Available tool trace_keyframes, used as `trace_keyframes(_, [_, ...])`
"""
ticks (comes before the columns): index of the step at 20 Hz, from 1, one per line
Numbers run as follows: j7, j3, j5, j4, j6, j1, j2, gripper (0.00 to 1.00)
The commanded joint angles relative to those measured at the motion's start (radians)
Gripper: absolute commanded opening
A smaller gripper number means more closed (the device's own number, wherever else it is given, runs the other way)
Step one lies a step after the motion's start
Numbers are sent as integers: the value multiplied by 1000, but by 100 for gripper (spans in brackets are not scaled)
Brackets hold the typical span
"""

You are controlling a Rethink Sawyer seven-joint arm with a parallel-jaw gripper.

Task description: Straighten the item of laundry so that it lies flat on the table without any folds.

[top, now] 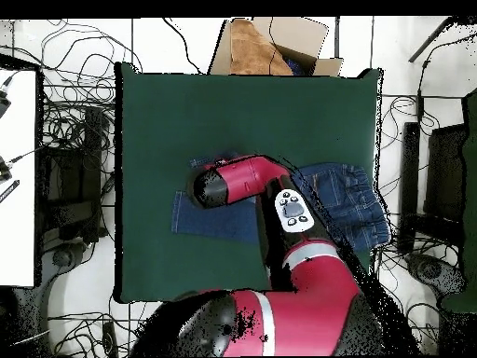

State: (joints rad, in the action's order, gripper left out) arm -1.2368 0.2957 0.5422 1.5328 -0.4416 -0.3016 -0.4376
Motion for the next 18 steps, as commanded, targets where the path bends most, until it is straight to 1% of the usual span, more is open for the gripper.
trace_keyframes(1, [-53,-7,44,-47,11,-22,125,0])
trace_keyframes(5, [-57,13,48,-31,75,-52,151,0])
trace_keyframes(8, [-44,30,46,-28,78,-75,182,0])
trace_keyframes(12, [-32,54,36,-46,66,-85,186,0])
trace_keyframes(15, [-49,72,33,-30,110,-103,182,0])
trace_keyframes(17, [-76,98,24,-8,163,-131,174,0])
trace_keyframes(18, [-101,120,4,3,191,-153,175,0])
